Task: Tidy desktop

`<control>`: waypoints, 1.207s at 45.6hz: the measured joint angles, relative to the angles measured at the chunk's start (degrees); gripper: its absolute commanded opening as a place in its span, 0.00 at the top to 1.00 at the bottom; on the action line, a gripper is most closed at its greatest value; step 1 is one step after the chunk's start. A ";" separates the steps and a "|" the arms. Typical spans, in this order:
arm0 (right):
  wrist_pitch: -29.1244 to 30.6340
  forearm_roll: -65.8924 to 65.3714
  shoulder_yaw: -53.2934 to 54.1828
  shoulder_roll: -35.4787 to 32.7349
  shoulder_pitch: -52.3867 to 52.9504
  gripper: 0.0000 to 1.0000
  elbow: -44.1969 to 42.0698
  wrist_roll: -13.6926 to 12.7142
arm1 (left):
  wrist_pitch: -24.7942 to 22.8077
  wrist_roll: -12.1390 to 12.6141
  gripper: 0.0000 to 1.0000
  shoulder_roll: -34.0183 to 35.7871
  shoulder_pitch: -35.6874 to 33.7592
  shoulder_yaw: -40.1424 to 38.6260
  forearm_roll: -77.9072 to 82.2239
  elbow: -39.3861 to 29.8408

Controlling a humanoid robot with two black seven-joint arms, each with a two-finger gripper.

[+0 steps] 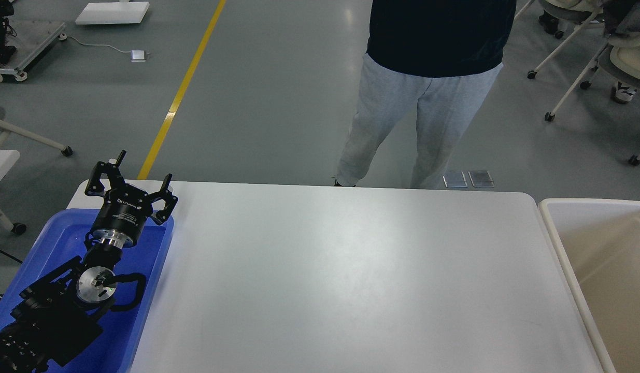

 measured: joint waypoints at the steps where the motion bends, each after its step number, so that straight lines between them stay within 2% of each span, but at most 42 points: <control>1: -0.10 0.01 0.03 0.03 0.02 0.01 0.00 -0.01 | 0.00 0.00 0.00 0.00 -0.01 0.00 0.00 0.00; 23: -0.77 0.14 0.70 0.06 2.23 0.00 -0.04 0.14 | 0.00 0.00 0.00 0.00 -0.08 0.00 0.00 0.00; 29: 0.88 0.20 4.51 -2.14 2.81 0.01 1.41 0.30 | 0.00 0.00 0.00 0.00 -0.08 0.00 0.00 0.00; 43: 10.55 -0.09 24.83 -9.39 3.37 0.00 8.45 3.31 | 0.00 0.00 0.00 0.00 -0.08 0.00 -0.01 0.00; 55: 19.10 -0.55 47.93 -11.66 0.28 0.00 21.93 5.10 | 0.00 0.00 0.00 0.00 -0.07 0.00 -0.01 0.00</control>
